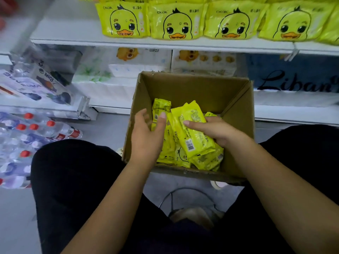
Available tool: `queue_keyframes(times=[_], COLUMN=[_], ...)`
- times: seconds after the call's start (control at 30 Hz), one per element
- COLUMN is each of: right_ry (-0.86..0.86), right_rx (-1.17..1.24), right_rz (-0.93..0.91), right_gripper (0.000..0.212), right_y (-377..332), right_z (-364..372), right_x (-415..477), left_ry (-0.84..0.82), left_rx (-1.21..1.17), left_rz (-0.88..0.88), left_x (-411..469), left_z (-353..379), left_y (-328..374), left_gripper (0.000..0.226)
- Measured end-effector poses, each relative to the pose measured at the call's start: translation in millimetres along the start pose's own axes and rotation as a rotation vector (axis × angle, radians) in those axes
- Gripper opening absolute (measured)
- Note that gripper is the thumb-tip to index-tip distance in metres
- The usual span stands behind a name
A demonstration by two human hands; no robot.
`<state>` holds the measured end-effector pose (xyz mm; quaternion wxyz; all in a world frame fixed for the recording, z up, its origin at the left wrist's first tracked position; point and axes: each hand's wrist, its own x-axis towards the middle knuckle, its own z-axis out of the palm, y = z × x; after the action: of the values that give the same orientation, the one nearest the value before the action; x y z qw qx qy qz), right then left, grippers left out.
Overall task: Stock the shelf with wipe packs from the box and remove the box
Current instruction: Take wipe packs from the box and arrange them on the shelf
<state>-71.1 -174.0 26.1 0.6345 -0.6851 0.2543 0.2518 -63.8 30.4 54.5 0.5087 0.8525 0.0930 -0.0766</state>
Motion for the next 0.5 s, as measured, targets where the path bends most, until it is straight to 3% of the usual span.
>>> queue_keyframes(times=[0.13,0.2,0.37,0.5], right_ry=[-0.002,0.001,0.017,0.056], right_rx=[0.154,0.275,0.493,0.569], right_rz=[-0.089,-0.112,-0.182,-0.241], right_gripper=[0.034,0.042,0.031,0.033], right_y=[-10.8,-3.3,-1.8,-9.3], right_z=[13.4,25.1,39.0,36.6], right_x=[-48.7,-66.9,-106.4,-115.5], left_ry=[-0.308,-0.43,-0.31,-0.243], left_rx=[-0.5,-0.683,-0.648,-0.541], left_rz=[-0.428,-0.544,-0.287,-0.141], left_x=[-39.7,-51.7,-73.0,-81.2], left_z=[10.2,10.6,5.3,-2.9], left_y=[4.5,10.4,22.3,34.7], left_gripper=[0.076,0.078,0.043,0.04])
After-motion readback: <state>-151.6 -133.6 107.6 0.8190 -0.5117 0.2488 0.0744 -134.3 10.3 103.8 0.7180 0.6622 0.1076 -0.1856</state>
